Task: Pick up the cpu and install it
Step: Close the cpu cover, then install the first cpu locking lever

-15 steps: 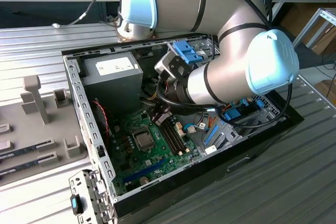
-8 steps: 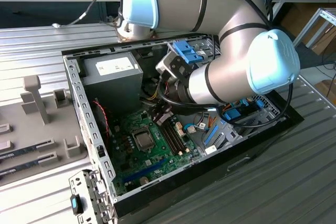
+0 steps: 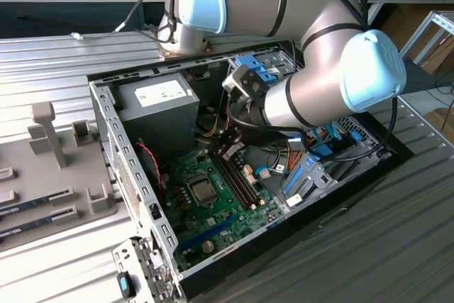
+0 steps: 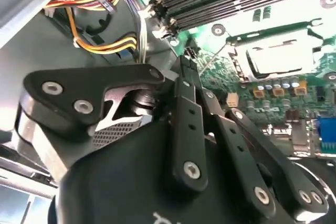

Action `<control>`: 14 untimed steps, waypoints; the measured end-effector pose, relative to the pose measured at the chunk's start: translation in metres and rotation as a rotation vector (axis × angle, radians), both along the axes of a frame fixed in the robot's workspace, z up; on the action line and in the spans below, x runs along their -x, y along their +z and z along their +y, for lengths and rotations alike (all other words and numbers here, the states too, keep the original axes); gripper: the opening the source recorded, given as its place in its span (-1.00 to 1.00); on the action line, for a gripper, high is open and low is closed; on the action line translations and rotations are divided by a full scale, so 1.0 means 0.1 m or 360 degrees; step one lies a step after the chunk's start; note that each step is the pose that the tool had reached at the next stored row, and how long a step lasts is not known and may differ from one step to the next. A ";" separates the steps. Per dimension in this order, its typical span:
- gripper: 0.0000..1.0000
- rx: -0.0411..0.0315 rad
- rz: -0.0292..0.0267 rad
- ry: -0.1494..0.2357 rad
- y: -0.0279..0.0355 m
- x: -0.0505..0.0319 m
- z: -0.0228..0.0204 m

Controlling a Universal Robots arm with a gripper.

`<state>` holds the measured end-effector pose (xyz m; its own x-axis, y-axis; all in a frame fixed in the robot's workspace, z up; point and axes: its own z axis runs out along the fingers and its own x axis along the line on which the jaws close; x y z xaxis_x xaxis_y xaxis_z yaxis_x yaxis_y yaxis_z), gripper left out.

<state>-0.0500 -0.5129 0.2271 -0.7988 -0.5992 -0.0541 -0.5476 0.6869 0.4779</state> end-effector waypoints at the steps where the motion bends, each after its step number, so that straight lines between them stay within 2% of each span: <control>1: -0.79 0.0000 -0.00002 0.0000 0.007 0.000 0.032; 5: -0.79 0.0001 0.00000 0.0000 0.009 0.000 0.174; 7: -0.79 0.0001 0.00000 0.0000 0.006 0.000 0.282; 8: -0.79 0.0001 -0.00001 0.0000 0.001 0.000 0.354; 11: -0.79 -0.0001 -0.00001 0.0012 -0.004 0.008 0.358; 14: -0.79 -0.0001 -0.00001 0.0012 -0.011 0.053 0.358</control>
<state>-0.0552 -0.4771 0.2260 -0.7942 -0.6051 -0.0545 -0.5528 0.6824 0.4783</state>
